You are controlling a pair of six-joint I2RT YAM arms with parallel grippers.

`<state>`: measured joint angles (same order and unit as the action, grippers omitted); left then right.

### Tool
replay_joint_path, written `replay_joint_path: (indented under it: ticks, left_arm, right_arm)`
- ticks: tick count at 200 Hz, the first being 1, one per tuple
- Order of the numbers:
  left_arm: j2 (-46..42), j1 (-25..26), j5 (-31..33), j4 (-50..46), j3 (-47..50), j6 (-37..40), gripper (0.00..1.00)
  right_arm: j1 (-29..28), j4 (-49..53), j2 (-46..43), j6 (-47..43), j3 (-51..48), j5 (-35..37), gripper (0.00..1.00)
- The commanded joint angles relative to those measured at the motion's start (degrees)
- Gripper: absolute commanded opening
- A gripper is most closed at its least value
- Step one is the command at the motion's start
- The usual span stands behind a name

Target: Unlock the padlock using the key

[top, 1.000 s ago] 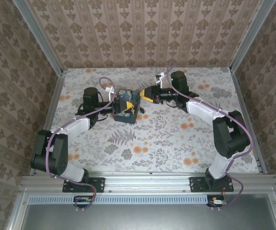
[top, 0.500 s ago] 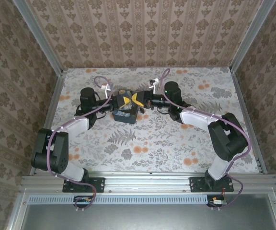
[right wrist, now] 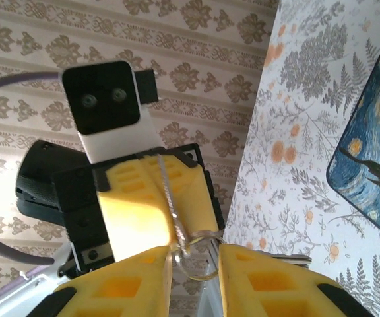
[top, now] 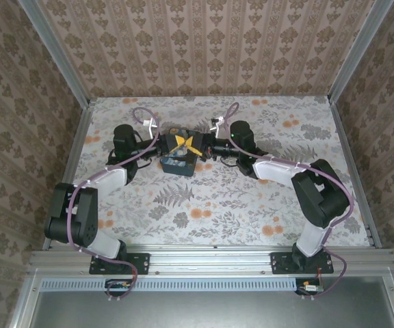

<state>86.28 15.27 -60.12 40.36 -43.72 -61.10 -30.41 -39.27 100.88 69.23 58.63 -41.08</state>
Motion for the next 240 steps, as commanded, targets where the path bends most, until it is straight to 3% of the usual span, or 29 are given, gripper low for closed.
replay_joint_path:
  ticks: [1,95,187,240]
  left_arm:
    - [0.7,-0.6,-0.2,3.3,-0.8,-1.1,0.0]
    - [1.2,-0.6,-1.5,4.3,-1.2,-2.1,0.0]
    - [2.5,0.1,-1.8,6.2,-0.7,-3.8,0.0]
    - [2.0,-0.7,-1.1,0.3,-0.5,-1.1,0.02]
  right_arm:
    - [-0.3,-2.5,1.4,0.0,2.0,-0.2,0.24]
    - [-0.2,-7.2,2.0,1.7,2.2,0.0,0.22]
    - [-0.3,-12.3,1.6,0.8,1.5,-2.0,0.02]
    - [1.0,-2.1,-2.5,-6.9,-1.6,-3.7,0.01]
